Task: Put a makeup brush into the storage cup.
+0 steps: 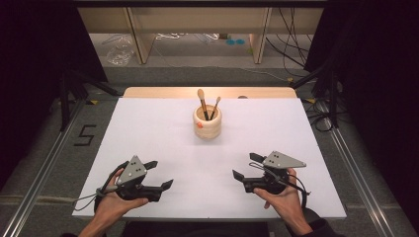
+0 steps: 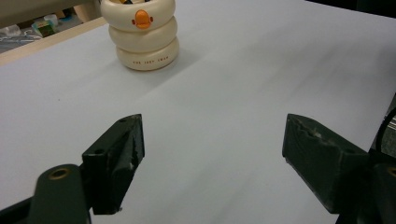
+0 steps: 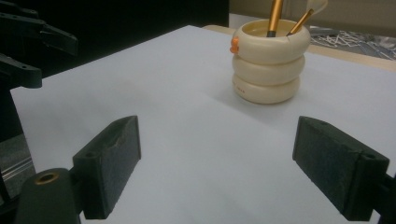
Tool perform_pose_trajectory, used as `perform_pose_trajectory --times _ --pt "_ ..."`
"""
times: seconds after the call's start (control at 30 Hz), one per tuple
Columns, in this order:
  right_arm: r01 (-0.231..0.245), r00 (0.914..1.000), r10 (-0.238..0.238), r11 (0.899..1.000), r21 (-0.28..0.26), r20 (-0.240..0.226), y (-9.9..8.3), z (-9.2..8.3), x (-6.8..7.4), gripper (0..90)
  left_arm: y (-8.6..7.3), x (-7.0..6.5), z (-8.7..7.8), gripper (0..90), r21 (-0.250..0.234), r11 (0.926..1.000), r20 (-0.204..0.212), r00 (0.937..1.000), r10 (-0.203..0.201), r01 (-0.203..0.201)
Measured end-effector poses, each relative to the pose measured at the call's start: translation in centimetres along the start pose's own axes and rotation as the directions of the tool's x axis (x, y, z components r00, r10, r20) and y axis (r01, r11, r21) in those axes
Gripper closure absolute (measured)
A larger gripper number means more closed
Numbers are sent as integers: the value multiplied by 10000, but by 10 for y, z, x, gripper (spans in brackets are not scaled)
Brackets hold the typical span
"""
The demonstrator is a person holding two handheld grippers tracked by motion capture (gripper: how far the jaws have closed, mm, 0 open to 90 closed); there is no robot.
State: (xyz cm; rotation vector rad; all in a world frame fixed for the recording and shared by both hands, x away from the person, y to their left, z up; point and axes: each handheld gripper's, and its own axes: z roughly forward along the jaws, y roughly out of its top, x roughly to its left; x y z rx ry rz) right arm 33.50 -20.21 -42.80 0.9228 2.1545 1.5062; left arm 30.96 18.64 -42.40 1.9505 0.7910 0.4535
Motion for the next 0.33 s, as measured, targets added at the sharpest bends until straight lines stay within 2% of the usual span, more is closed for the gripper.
perform_pose_trajectory --times 0.33 --pt "-52 10000 52 9999 -101 14 -1 0 0 162 0 0 0 209 -26 10000 -22 10000 -47 47"
